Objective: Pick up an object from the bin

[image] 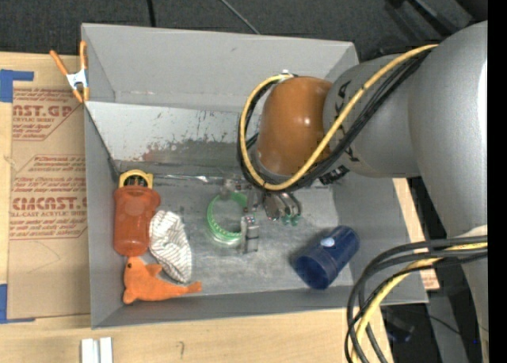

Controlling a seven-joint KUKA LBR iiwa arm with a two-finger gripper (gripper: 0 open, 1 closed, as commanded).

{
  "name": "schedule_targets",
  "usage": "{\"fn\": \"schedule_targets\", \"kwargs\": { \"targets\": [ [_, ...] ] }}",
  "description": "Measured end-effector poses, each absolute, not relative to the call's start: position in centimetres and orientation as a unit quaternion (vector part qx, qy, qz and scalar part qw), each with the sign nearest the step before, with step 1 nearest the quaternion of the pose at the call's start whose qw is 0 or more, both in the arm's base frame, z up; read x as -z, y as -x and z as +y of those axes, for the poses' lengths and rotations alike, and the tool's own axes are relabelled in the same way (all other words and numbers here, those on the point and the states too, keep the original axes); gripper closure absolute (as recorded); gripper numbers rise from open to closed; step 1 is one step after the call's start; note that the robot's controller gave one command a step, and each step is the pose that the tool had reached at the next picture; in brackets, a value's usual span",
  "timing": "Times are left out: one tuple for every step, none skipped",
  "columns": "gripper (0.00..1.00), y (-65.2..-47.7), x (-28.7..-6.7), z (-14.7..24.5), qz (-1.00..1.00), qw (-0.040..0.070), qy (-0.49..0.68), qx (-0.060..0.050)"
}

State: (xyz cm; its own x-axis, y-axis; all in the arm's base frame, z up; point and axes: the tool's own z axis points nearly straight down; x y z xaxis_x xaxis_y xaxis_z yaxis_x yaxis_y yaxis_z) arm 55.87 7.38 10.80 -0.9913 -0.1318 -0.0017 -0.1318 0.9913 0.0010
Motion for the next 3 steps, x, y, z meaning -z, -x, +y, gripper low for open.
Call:
{"fn": "schedule_targets", "kwargs": {
  "targets": [
    [0.0, -51.4, -7.8, 6.5, 0.998, 0.001, 0.062, -0.001],
    [1.0, -54.0, -7.2, 5.8, 0.998, 0.001, 0.059, 0.0],
    [1.0, -54.0, -7.2, 5.9, 0.998, 0.001, 0.059, 0.0]
  ]
}}
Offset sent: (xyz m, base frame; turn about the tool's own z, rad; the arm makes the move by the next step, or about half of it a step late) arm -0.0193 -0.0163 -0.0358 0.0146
